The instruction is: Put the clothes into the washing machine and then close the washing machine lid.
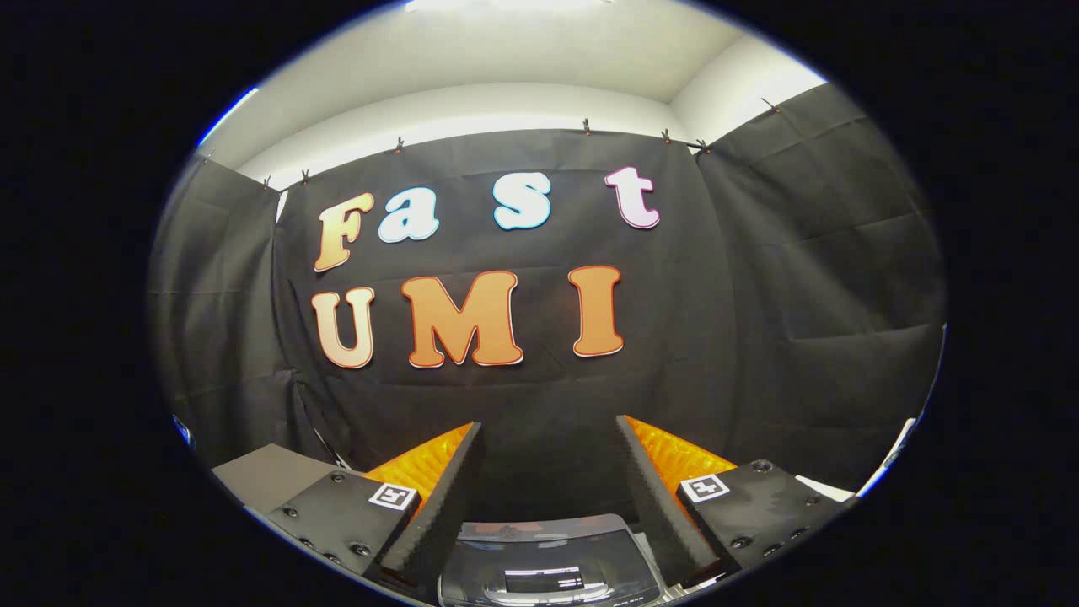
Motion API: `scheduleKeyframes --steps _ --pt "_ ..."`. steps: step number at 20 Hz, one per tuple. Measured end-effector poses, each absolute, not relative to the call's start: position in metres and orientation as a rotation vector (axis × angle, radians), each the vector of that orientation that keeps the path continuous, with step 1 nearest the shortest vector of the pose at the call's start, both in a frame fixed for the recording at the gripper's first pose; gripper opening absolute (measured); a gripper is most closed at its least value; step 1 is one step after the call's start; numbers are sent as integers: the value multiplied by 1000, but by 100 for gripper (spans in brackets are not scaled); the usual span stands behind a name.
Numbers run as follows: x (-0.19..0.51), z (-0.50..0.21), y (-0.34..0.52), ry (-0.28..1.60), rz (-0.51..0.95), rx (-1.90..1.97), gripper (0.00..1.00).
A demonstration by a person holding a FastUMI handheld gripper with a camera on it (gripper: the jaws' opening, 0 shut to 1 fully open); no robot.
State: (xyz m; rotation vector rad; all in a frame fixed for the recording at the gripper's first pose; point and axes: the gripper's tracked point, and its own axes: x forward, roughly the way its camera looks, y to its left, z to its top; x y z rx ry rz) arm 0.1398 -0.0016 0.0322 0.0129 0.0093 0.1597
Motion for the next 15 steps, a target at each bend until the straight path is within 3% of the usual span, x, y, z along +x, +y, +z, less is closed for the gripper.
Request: scheduleKeyframes --steps 15 --pt "125 26 -7 20 172 54 99"
